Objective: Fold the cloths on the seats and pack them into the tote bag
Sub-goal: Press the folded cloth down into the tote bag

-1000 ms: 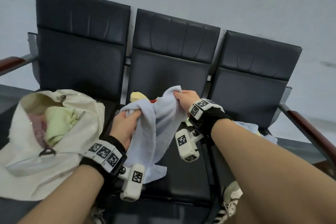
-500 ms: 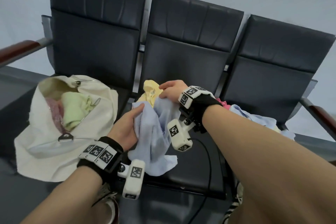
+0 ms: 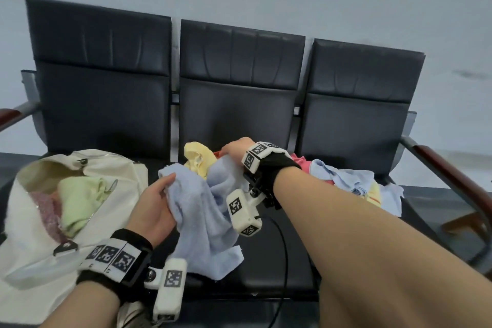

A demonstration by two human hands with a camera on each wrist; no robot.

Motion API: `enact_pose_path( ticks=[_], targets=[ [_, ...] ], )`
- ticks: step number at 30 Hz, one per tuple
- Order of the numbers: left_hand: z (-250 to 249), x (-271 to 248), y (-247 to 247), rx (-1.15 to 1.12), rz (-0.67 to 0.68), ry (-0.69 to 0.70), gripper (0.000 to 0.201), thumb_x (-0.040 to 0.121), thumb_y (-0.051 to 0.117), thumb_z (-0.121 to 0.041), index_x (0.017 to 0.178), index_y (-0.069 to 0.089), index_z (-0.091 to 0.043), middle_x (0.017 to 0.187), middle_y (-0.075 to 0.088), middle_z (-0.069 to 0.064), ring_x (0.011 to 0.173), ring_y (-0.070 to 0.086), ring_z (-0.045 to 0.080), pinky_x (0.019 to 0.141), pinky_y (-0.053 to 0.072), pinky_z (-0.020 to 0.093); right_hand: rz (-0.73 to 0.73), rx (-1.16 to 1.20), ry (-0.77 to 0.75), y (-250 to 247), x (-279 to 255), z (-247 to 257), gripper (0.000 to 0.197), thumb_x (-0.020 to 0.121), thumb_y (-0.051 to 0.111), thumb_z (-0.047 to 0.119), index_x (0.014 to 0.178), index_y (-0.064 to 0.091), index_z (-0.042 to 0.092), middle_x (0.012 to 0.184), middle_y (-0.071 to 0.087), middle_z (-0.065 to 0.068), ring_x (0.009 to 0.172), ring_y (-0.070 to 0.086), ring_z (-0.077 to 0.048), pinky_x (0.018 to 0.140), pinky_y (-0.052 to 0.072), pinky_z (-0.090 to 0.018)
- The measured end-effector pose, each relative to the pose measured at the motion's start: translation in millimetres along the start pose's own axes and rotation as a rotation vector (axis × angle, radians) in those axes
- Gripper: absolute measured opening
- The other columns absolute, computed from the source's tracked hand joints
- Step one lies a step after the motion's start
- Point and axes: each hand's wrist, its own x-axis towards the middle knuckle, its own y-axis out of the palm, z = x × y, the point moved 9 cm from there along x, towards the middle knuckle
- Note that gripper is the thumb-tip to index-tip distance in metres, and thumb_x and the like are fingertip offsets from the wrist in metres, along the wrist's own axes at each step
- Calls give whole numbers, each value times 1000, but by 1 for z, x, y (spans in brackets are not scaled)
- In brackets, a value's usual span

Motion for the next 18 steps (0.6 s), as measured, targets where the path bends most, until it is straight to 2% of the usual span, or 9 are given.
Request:
enact_pose_path(
  ticks=[2,4,6,8,10,11,13,15,18],
  targets=[
    [-7,-2,7,8,10,34,21,102,43,-27,96,57,-11,96,61,8,85,61,22,74,50,38,-10,8,-12,-9,-3,-3,42,98,49,25,134,54,3,138,54,-13,127,51,-28,86,41,-28],
    [-16,-2,11,19,13,62,25,104,40,-29,96,56,-12,96,61,8,83,63,21,74,50,38,-26,3,-32,-17,-6,-2,41,102,42,21,137,51,1,141,50,-16,130,47,-30,93,41,-31],
    [-26,-2,15,34,23,104,27,104,38,-30,96,57,-13,96,62,6,77,67,17,73,52,37,-35,2,-29,-21,-6,-2,42,99,48,21,136,52,1,139,52,-16,128,50,-31,100,43,-35],
    [-34,-4,21,34,45,130,26,104,39,-32,97,57,-14,96,63,5,78,67,16,74,53,36,-49,10,15,-27,-6,-8,40,92,58,22,128,59,6,124,62,-12,111,60,-28,93,49,-34],
    [-39,-7,25,16,45,111,26,102,45,-35,99,59,-13,93,66,5,85,66,18,80,53,36,-69,42,41,-35,-6,-14,31,87,65,22,116,66,11,103,66,-6,88,61,-23,83,52,-33],
    [-39,-9,28,-3,64,80,30,101,47,-36,103,60,-10,96,67,8,93,66,19,89,52,37,-74,87,39,-39,-8,-16,30,85,69,23,113,67,13,97,65,-4,84,60,-21,79,52,-32],
    [-36,-11,32,-38,104,7,38,101,51,-36,123,57,-6,117,64,15,114,62,22,104,45,41,-81,153,9,-46,-11,-19,36,79,76,22,113,67,17,98,63,-2,84,59,-18,70,51,-30],
    [-39,-13,37,-42,133,1,37,100,53,-29,135,56,-16,124,66,13,116,64,23,97,51,42,-85,161,-21,-50,-10,-22,43,78,73,12,119,63,18,101,60,-2,91,59,-21,69,50,-30],
    [-49,-18,53,-44,171,23,28,102,49,-30,122,64,-17,107,73,9,100,72,21,78,58,37,-166,148,-43,-61,-10,-26,46,82,59,3,125,60,20,106,62,-6,103,61,-26,90,52,-34]
  ],
)
